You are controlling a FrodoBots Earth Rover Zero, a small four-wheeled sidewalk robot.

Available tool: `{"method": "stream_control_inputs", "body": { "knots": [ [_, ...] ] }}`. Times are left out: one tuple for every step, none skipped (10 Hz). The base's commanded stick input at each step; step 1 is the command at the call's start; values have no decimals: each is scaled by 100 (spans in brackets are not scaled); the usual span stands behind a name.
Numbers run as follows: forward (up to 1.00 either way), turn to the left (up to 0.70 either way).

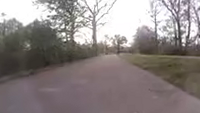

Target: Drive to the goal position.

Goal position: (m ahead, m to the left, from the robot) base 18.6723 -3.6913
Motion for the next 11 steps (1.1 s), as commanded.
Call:
{"method": "stream_control_inputs", "body": {
  "knots": [
    [100, 0],
    [100, 0],
    [100, 0],
    [100, 0],
    [100, 0],
    [100, 0],
    [100, 0],
    [100, 0],
    [100, 0],
    [100, 0],
    [100, 0]
  ]
}}
